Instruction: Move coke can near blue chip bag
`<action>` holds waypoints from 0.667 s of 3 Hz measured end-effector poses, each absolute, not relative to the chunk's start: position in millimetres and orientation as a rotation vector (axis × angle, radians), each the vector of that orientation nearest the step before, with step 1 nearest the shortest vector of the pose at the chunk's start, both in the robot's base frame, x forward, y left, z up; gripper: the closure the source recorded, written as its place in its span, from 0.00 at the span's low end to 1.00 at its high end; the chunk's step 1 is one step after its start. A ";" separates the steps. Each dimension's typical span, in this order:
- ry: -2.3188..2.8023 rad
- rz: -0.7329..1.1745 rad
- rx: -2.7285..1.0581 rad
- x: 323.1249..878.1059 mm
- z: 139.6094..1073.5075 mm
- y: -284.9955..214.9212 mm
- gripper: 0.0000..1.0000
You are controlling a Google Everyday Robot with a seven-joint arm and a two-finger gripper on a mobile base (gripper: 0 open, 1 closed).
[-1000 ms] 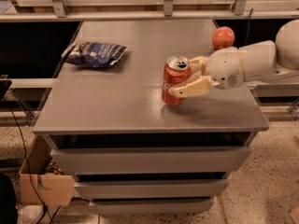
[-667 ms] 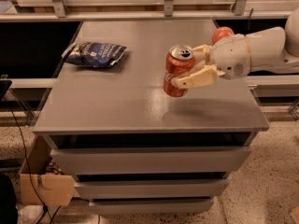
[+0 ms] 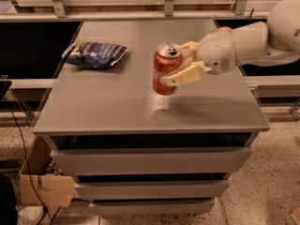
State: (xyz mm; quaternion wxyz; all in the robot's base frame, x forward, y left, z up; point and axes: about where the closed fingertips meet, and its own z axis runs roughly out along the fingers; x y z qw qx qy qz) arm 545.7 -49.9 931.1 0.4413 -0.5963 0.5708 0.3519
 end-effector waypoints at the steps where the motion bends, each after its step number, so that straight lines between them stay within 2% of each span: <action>1: 1.365 0.924 -1.558 566.9 928.7 -16.6 1.00; 2: 1.329 0.953 -1.607 595.8 924.3 6.0 1.00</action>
Offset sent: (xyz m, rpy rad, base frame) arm 0.0891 0.0759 -0.0091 -0.0148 -0.0123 0.1962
